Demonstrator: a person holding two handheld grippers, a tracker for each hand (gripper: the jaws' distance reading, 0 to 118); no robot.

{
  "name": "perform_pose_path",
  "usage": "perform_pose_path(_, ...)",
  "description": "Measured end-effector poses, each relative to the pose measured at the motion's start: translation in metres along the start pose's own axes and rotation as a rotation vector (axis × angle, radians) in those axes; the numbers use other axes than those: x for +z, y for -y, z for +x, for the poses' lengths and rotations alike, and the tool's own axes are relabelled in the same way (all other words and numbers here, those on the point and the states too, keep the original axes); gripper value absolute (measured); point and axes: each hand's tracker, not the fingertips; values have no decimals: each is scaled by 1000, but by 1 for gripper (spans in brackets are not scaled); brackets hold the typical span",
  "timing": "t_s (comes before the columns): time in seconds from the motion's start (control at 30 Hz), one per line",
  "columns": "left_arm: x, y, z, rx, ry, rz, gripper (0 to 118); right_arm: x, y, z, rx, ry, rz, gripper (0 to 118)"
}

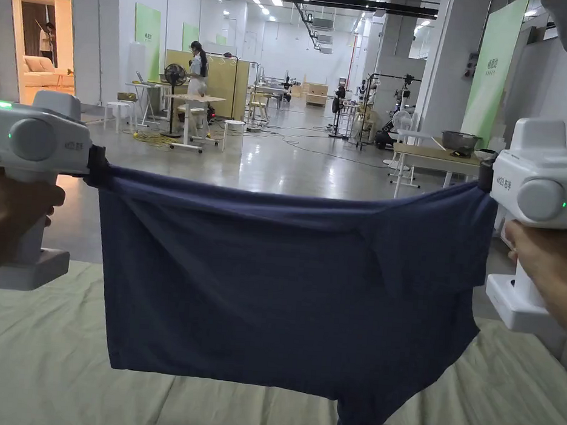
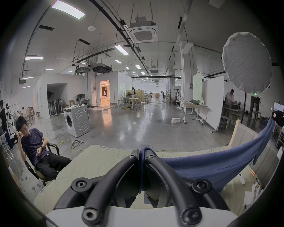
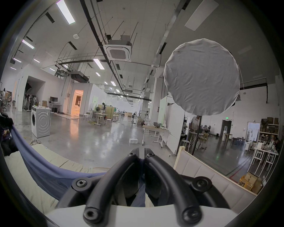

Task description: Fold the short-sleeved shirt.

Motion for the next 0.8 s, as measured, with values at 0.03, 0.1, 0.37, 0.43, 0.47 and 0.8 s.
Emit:
perform_pose_path(0.03,0,6,0,-1,3,-4,6,4,7,-1,3,-7,-11,5)
perform_pose_path(0.1,3,24,1,8,15,-22,6,12,26,-5,10,-14,-34,5)
perform_pose_path(0.37,38,124,0,11,47,-116,6,57,121,-6,9,-45,-193,5)
perform_pose_path(0.43,51,150,-2,24,59,-141,6,77,141,-5,14,-54,-215,5)
perform_pose_path(0.47,58,162,-3,20,62,-148,6,87,151,-5,17,-49,-204,5)
perform_pose_path(0.8,146,232,-24,56,104,-161,6,193,185,2,73,-87,-214,5)
